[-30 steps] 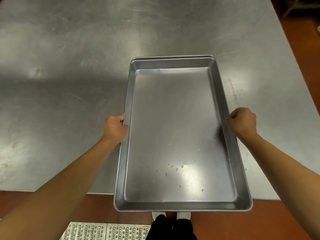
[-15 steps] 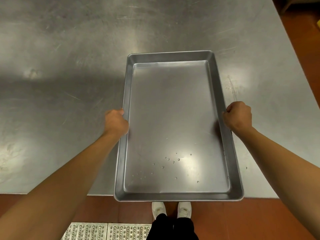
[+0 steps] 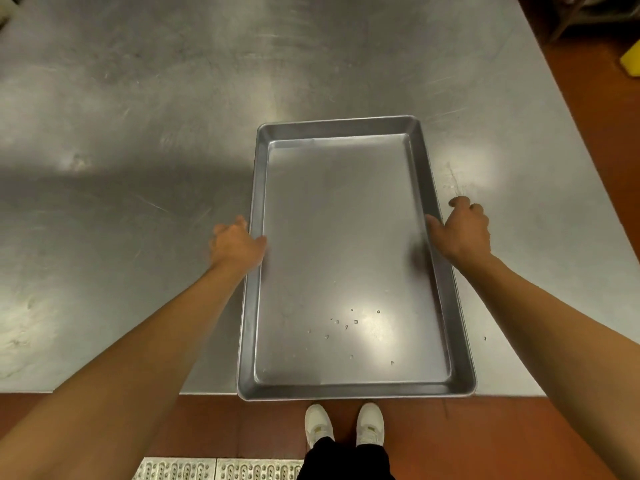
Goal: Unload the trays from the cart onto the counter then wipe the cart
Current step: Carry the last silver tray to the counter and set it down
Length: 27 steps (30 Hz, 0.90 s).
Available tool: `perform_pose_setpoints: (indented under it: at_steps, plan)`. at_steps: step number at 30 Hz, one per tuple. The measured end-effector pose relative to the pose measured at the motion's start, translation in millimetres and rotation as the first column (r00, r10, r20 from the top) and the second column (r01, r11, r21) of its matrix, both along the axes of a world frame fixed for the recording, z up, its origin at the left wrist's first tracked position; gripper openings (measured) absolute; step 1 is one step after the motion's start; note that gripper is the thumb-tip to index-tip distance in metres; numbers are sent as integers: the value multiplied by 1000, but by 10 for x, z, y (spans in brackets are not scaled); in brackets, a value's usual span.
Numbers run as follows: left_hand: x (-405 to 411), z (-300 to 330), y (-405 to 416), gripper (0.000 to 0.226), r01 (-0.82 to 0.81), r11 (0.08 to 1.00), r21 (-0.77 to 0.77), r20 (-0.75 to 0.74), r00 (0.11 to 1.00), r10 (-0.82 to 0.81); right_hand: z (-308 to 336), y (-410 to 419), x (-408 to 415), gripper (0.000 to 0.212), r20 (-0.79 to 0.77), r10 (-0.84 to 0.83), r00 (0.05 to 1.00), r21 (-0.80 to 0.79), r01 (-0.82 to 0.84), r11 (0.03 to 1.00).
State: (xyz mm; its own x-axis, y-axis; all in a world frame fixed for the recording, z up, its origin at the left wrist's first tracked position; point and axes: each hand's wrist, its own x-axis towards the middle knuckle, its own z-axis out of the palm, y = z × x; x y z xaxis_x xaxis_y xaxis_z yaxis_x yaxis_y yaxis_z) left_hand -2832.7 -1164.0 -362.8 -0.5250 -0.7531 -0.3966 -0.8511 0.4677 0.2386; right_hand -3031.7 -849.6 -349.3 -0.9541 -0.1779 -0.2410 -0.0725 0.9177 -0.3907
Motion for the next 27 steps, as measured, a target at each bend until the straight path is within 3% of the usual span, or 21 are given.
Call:
perform_pose_setpoints:
  at_steps: [4,6,8,12,14,16,19,21,23,27]
  plan:
    - [-222,842,-2,80,-34,995,90,-287,956,59,744,-148,-5,68,15,31,999,-317,-25,948]
    - [-371,1527,-4,90,-26,985,168,-514,851,110,1313,-248,-4,69,-27,59,998,-477,-65,877]
    - [-474,2356,62,90,-3,971,238,-745,641,185,1987,-348,35,64,-108,80,991,-657,-132,742]
    - [-336,3913,452,42,165,974,156,-974,192,124,3391,-389,335,45,-319,95,943,-860,-330,389]
    - [-88,4396,675,40,222,965,141,-990,57,131,3868,-310,562,50,-399,101,911,-873,-411,263]
    - [192,4679,856,52,256,955,151,-984,-48,169,4170,-171,826,61,-427,121,896,-886,-441,143]
    - [564,4756,1050,71,300,939,169,-963,-152,222,4292,-12,1158,85,-443,157,883,-894,-447,-9]
    - [756,4726,1141,79,320,933,166,-958,-171,229,4269,10,1318,75,-437,177,882,-899,-434,-58]
    - [907,4720,1177,80,310,939,146,-963,-172,206,4232,-10,1445,73,-448,195,873,-894,-443,-68]
    - [1193,4752,1140,65,280,951,134,-962,-194,192,4189,-154,1653,98,-457,257,851,-887,-457,-64]
